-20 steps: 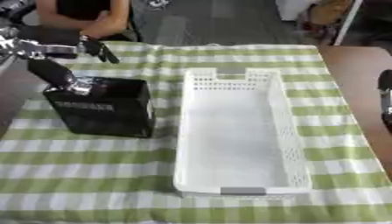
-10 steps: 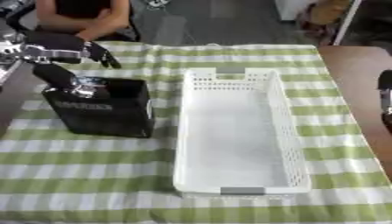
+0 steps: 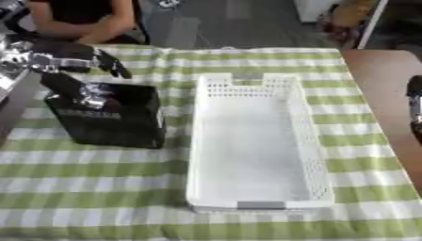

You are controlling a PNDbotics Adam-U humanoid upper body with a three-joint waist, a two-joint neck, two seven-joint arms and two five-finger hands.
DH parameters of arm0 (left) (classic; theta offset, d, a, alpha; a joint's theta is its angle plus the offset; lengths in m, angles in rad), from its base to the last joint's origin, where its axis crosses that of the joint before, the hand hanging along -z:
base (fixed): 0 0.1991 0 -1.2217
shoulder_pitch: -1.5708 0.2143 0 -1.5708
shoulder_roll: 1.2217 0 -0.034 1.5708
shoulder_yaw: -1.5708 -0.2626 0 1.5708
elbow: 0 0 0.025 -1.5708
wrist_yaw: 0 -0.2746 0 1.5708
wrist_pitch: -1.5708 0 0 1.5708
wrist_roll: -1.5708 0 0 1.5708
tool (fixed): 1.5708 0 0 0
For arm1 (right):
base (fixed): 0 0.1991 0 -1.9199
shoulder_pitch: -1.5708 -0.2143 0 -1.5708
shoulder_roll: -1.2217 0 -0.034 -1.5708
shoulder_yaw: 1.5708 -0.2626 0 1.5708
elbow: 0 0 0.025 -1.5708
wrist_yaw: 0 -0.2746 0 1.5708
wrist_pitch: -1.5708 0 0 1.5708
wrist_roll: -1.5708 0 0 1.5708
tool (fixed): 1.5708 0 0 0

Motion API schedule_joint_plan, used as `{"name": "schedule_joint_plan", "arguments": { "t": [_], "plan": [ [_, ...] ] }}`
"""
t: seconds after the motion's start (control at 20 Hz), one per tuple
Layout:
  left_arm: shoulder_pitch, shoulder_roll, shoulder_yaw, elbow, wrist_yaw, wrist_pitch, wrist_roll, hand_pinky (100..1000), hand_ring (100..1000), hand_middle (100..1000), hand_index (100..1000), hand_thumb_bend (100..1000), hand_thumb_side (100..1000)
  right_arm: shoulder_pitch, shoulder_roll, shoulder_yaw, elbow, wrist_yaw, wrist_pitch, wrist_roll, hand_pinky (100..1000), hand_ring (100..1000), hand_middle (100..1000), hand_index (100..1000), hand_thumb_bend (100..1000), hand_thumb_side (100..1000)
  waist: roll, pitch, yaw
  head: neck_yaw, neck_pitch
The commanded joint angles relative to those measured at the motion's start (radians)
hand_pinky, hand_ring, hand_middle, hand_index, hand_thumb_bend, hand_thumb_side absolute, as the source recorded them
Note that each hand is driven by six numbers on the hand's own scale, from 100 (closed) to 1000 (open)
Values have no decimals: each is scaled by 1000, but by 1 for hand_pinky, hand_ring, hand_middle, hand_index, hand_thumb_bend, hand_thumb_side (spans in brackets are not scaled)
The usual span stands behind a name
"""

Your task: Pick up objects on the table and place them in the box.

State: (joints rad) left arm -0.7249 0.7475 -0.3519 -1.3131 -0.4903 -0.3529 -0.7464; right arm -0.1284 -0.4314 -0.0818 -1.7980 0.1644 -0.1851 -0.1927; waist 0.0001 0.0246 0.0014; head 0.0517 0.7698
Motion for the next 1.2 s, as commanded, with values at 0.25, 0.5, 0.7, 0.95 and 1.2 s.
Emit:
{"name": "schedule_joint_plan", "arguments": {
  "t": [0.25,0.5,0.7,0.95,1.2],
  "plan": [
    [-17,5,4,6,-15,-30,-19,847,813,847,936,1000,804,-6,-14,-4,-10,-3,-2,4,841,861,790,925,330,637,-1,-8,-2,-3,0],
    [-14,-1,-3,18,-20,-36,-27,848,815,846,935,1000,806,-6,-14,-4,-10,-3,-2,4,841,862,790,925,329,638,-1,-7,-3,-4,0],
    [-15,-6,-11,29,-21,-44,-41,852,818,846,935,1000,807,-6,-13,-4,-10,-4,-2,5,842,862,790,925,328,637,-1,-6,-4,-4,0],
    [-13,-11,-17,49,-32,-52,-51,855,821,846,934,1000,809,-6,-13,-5,-10,-4,-2,4,842,862,790,925,327,637,-1,-6,-5,-4,0],
    [-10,-15,-19,62,-41,-58,-53,856,822,846,934,1000,812,-6,-12,-4,-10,-5,-3,5,842,862,790,925,326,637,-1,-6,-5,-4,0]
  ]
}}
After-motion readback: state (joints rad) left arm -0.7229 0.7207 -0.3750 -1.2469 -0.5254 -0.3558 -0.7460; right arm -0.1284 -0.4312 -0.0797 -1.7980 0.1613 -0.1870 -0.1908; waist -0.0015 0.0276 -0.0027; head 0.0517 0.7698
